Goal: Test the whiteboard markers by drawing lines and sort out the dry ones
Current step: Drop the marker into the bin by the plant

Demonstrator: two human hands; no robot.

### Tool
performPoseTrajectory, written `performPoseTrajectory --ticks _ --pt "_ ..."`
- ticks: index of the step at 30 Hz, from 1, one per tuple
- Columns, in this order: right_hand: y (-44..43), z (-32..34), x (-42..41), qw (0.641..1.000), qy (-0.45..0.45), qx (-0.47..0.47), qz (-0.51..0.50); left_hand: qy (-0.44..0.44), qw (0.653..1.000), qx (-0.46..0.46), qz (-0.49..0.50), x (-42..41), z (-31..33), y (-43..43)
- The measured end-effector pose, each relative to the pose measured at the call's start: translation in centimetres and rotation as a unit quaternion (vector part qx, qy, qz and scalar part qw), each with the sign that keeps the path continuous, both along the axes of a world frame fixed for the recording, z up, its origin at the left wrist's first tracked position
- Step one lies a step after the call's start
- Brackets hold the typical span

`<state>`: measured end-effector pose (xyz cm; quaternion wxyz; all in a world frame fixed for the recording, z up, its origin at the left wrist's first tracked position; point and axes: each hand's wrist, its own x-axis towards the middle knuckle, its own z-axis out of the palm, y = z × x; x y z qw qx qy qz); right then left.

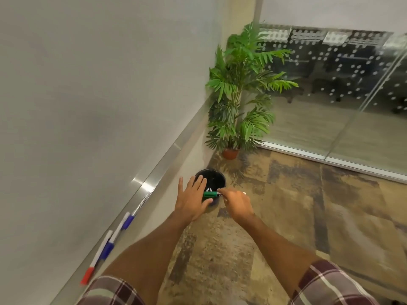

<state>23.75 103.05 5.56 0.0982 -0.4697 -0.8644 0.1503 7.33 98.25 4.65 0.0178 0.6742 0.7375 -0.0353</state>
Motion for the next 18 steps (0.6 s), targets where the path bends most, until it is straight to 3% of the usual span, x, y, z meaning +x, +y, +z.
performPoseTrajectory --ticks 8,18 --pt "12.6 -2.2 -2.0 1.0 -0.015 0.002 0.01 -0.043 0.999 -0.019 0.012 -2.0 -2.9 11.2" --pt "30.5 -6.7 -4.7 0.995 -0.037 -0.042 0.086 -0.093 0.988 -0.072 0.099 -3.6 -7.6 27.0"
